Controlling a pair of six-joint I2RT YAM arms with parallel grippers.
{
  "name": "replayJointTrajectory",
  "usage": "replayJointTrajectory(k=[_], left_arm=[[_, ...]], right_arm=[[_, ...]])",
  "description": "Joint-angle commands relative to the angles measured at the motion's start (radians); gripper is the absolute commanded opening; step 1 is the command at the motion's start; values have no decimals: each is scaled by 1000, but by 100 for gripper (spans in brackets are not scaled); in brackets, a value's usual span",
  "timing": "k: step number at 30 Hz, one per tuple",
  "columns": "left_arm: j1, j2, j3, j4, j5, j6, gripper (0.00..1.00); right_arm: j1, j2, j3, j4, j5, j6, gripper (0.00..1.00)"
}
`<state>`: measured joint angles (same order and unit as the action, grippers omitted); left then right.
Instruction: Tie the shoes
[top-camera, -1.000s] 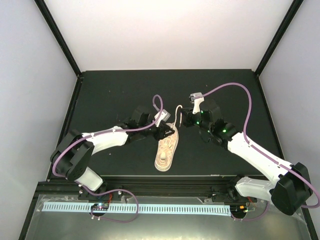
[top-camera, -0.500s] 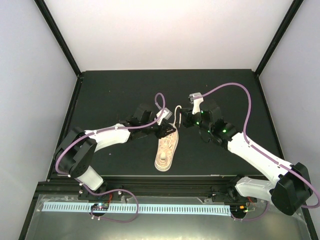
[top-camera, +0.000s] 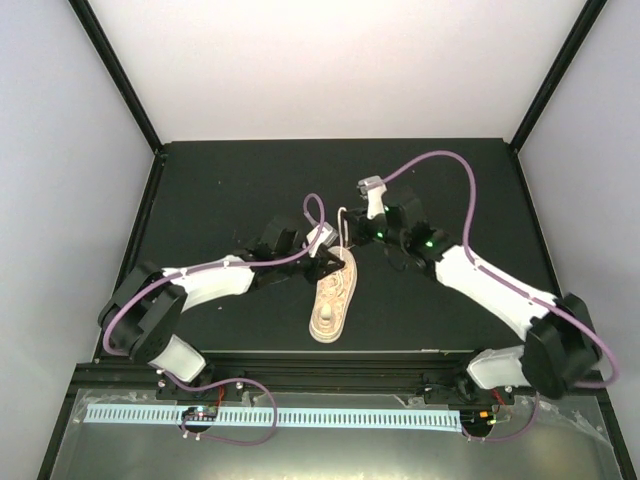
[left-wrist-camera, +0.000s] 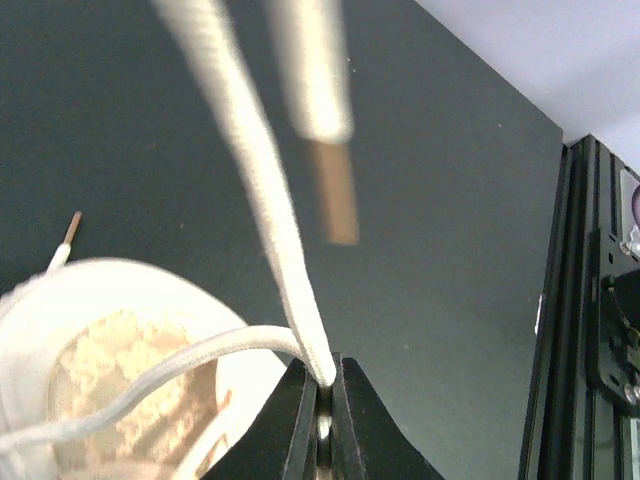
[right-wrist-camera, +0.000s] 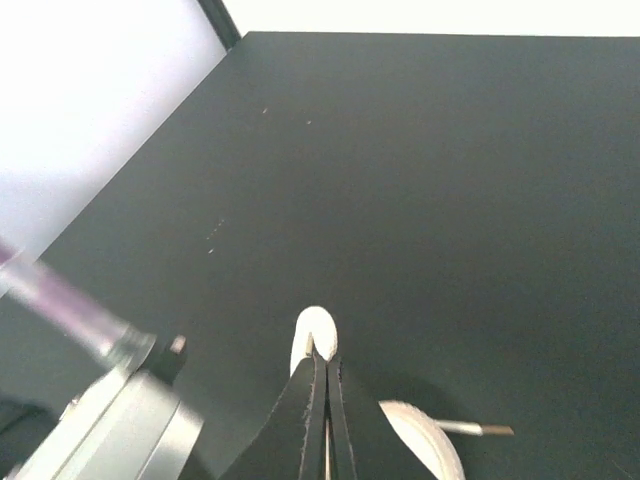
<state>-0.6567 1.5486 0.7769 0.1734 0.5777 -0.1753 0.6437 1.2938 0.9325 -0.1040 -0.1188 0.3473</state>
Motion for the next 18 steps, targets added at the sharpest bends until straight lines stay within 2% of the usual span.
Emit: replayJointTrajectory(k=[1,5,7,10,11,13,18], left_arm=[[1,-81,-79,85,-33,-25,2],[2,-143,-163,152,-71,-68,2],[3,-154,-183,156,-76,-81,1],[3,-151,-190,157,-77,-92,2],[2,-151,-192,160,-77,-97,2],[2,-154,-198,165,-82,-103,2],[8,-169,-202,160,-126,-135,1]], right_arm=[[0,167,114,66,-99,-26,2],[3,353,207,103,-217,15,2],[12,425,258,86,-266,19,16],[15,467,293,70,-279,19,53],[14,461,293,63,-261,15,62],[9,430,286,42,-206,-1,73],[-60,305,166,35,-149,-10,81]])
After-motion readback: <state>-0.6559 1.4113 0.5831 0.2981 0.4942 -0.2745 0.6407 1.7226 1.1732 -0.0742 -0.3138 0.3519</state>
